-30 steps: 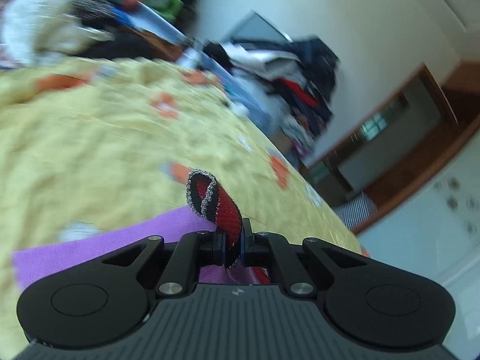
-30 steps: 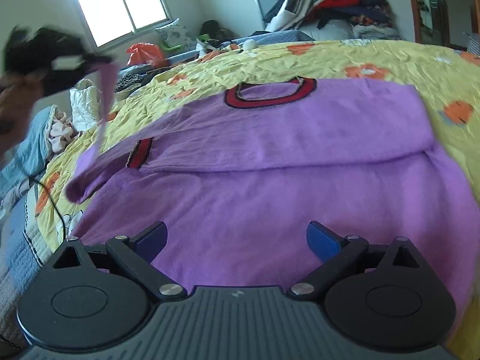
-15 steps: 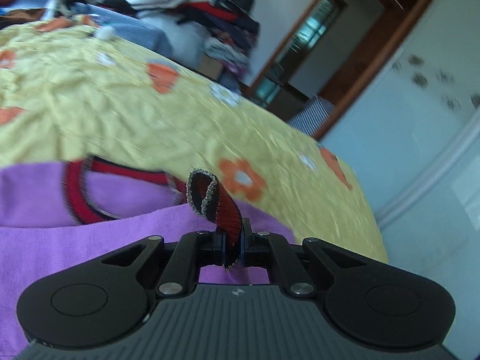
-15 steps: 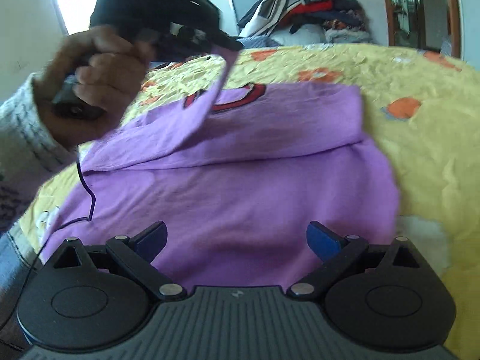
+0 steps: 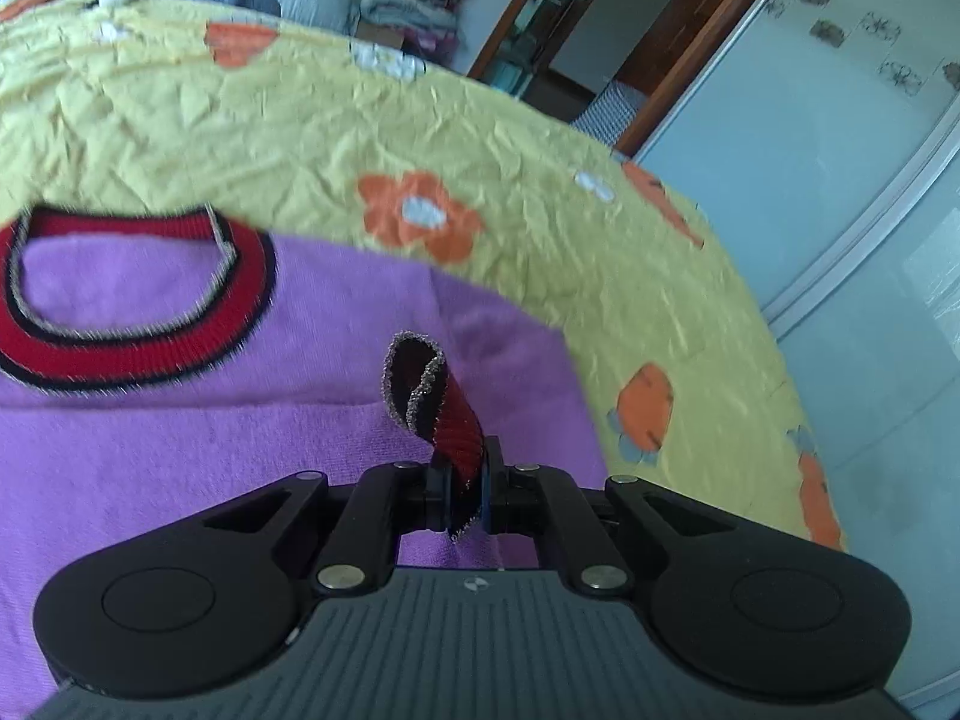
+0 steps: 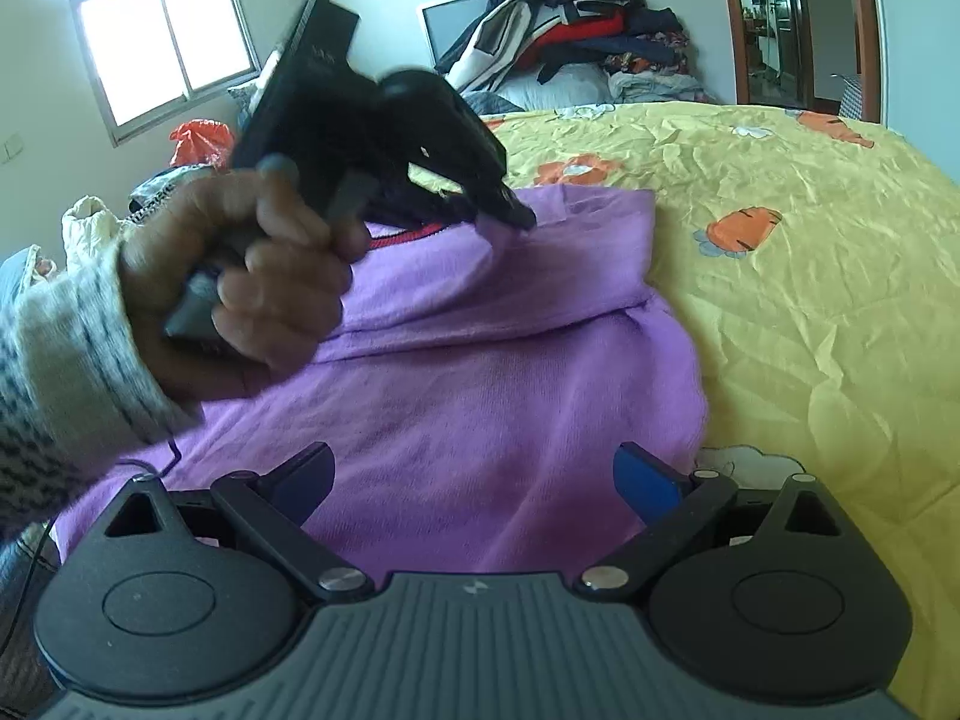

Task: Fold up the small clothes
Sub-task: 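Fold the held sleeve across the sweater body with the left gripper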

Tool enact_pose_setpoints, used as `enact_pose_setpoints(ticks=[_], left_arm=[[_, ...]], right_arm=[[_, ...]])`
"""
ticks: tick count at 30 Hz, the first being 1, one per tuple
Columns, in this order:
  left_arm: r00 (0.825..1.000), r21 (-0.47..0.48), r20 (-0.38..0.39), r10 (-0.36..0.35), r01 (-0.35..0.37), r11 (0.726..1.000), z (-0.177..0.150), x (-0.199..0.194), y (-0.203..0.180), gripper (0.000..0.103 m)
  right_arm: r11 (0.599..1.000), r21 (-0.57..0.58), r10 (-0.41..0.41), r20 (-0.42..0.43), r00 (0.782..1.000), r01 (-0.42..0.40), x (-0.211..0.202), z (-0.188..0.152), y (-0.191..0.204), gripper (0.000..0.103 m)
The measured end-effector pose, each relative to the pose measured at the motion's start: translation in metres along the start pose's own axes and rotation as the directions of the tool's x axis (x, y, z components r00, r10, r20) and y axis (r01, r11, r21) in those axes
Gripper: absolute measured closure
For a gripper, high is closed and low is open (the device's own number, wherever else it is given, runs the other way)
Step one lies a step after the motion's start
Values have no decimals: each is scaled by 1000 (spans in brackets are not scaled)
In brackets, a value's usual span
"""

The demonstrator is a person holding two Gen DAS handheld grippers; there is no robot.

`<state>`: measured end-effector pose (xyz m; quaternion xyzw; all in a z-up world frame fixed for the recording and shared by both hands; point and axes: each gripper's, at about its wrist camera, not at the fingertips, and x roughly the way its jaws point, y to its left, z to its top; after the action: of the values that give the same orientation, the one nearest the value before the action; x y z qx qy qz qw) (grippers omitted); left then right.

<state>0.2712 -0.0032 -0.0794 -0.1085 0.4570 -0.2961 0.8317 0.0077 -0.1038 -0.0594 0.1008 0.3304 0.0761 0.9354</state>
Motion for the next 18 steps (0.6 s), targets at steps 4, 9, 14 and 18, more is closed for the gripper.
enact_pose_setpoints(ticks=[4,9,14,18], left_arm=[[991,-63,-74,-109,105,993,-2,0,13,55],[991,7,99,-85,85,996,-12,-93,43,14],[983,-44,148,107,-102,994,-44,-151,110,11],[970,-127,96,222,-209,969,-63,-160,161,16]], right_arm=[[996,-80,39,35,999,-36,1,13,3,3],[979,-195,74,72,995,-59,28,45,4,13],[979,-187,87,6,996,-84,96,82,-3,50],[965,-254,53,-55,997,-65,129,90,4,51]])
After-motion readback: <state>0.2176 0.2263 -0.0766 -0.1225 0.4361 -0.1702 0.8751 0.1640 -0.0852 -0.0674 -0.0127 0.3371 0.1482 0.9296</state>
